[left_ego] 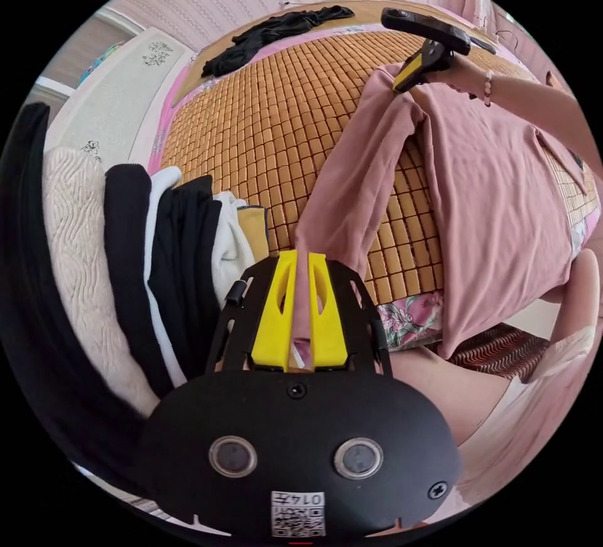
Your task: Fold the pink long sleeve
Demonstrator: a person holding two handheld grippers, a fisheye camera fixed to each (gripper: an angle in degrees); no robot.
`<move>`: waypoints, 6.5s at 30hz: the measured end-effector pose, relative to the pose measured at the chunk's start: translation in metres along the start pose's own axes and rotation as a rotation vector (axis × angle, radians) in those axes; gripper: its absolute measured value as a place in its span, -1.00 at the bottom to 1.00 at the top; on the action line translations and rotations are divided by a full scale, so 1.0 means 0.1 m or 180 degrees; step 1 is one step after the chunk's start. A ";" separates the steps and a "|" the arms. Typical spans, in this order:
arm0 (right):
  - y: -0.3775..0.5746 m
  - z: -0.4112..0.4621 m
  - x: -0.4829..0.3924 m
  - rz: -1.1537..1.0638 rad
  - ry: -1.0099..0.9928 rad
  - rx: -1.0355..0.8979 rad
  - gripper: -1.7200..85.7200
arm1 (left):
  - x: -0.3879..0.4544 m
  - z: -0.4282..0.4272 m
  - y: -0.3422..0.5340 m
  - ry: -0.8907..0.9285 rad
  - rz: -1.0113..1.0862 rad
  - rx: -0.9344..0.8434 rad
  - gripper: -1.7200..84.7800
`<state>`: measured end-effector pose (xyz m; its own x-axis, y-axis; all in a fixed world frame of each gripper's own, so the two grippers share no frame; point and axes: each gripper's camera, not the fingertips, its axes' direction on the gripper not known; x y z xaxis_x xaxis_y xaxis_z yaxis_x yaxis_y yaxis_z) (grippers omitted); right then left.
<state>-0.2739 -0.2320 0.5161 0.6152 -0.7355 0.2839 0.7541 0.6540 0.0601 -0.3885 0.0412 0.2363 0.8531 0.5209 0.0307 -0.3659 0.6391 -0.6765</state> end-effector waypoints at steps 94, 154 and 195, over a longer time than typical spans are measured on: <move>6.61 -1.31 1.04 0.2082 -0.2092 -0.1360 -0.89 | 0.97 0.63 -0.28 0.1325 0.0694 -0.0460 -0.78; 4.67 -3.85 1.48 0.0881 -0.2382 0.2227 -0.95 | 0.36 -0.65 0.91 0.2832 0.0417 0.3271 -0.91; 1.45 -2.32 1.90 0.1342 -0.0973 0.0496 -0.96 | 1.29 1.34 -1.11 0.1177 0.0732 0.1204 -0.97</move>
<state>0.0057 -0.3175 0.3566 0.7445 -0.3339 0.5781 0.3991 0.9168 0.0155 -0.2884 0.1134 0.4141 0.7843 0.4815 -0.3912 -0.6069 0.7262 -0.3230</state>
